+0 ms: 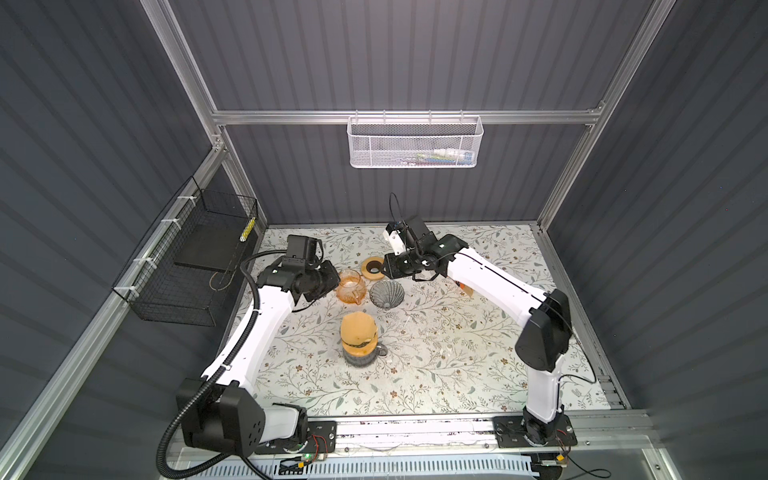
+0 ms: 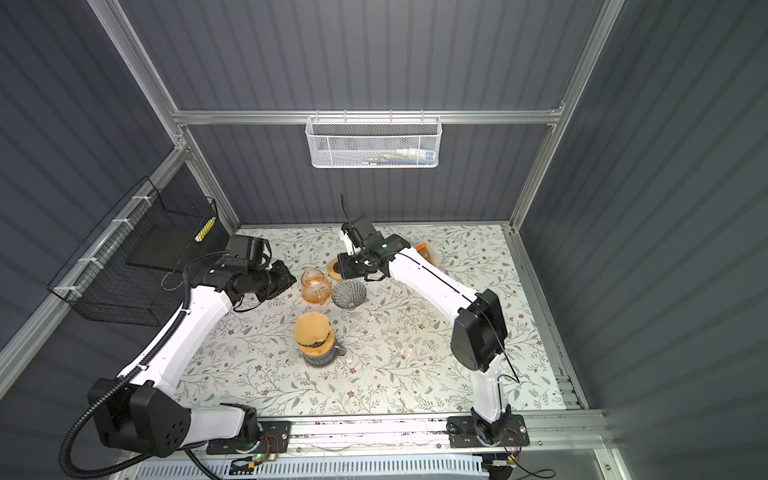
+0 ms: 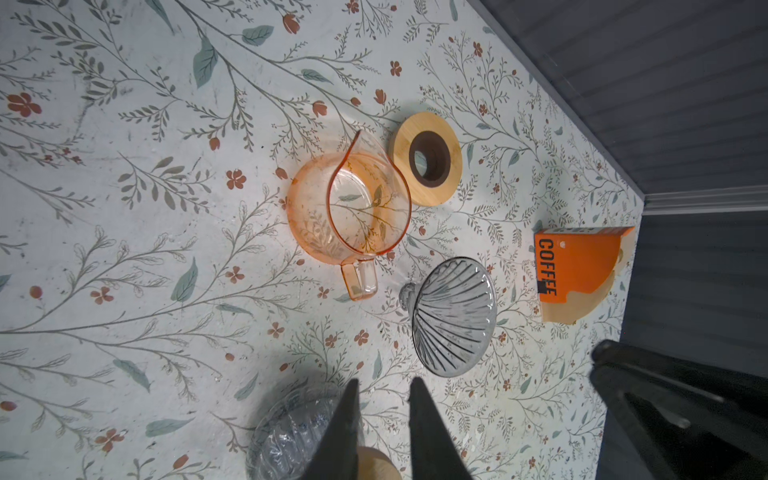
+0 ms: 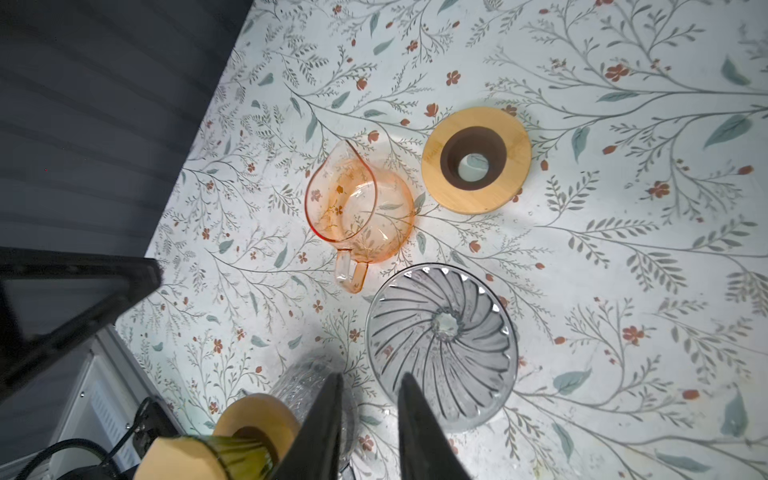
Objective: Place the coffee filter in the dripper
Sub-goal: 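Reach the right gripper to the orange-rimmed glass pitcher handle while the left arm draws back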
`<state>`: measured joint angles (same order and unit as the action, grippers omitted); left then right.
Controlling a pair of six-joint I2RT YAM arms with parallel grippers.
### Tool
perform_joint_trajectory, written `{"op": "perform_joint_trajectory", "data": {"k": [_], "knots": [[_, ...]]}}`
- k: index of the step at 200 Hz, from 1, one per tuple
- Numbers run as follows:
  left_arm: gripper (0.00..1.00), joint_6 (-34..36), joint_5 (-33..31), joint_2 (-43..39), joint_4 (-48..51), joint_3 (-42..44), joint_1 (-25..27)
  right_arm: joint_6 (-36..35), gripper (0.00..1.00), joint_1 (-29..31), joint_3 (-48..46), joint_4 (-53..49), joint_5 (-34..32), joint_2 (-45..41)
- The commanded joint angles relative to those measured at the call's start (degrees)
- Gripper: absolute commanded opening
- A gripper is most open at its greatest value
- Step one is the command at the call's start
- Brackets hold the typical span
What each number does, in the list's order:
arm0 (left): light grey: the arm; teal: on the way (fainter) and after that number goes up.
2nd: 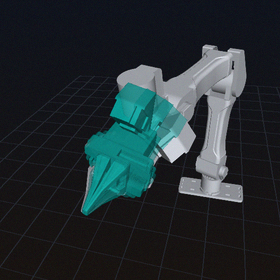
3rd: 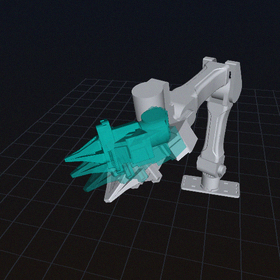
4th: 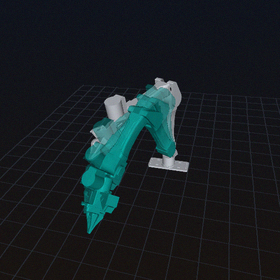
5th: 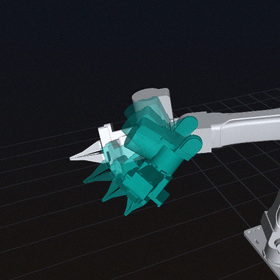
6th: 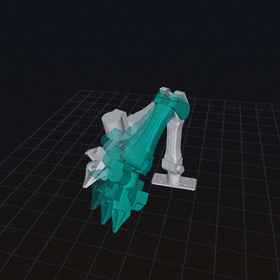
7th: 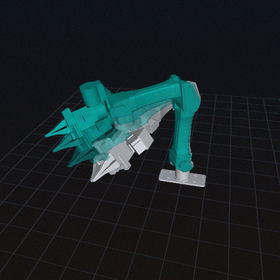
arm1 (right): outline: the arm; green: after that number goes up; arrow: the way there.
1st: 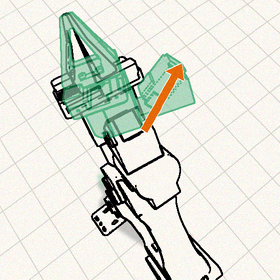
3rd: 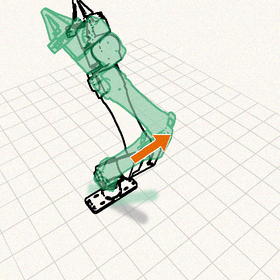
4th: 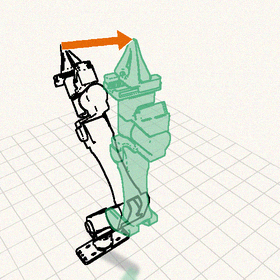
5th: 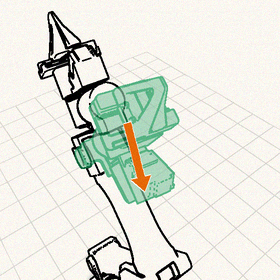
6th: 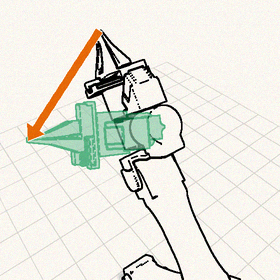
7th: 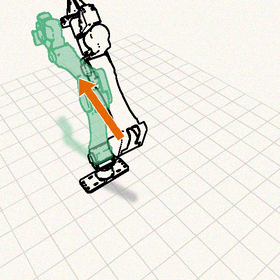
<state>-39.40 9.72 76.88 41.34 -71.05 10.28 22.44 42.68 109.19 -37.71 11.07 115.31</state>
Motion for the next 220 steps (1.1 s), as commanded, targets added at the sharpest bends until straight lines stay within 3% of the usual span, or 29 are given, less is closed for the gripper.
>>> {"op": "perform_joint_trajectory", "data": {"k": [1, 41, 129, 220], "knots": [[0.24, -0.9, 5.9, 0.4, -3.3, -1.0, -2.6, -2.1, 0.27, 0.1, 3.8, 1.5, 3.2, 4.2], [0.31, -2.7, 8.5, 2.3, -5.2, -0.8, -4.8, -3.1, 0.3, 0.8, 5.5, 3.8, 3.9, 8.6], [0.31, -3.4, 10.1, 2.6, -6.3, 1.2, -5.2, -4.5, 0.38, 5.2, 11.9, 2.2, 5.3, 16.4], [0.32, -4.1, 11.6, -2.2, -7.1, 3.7, -5.5, -7.3, 0.42, 7.8, 19.2, -4.9, -1.6, 22.7]]}}
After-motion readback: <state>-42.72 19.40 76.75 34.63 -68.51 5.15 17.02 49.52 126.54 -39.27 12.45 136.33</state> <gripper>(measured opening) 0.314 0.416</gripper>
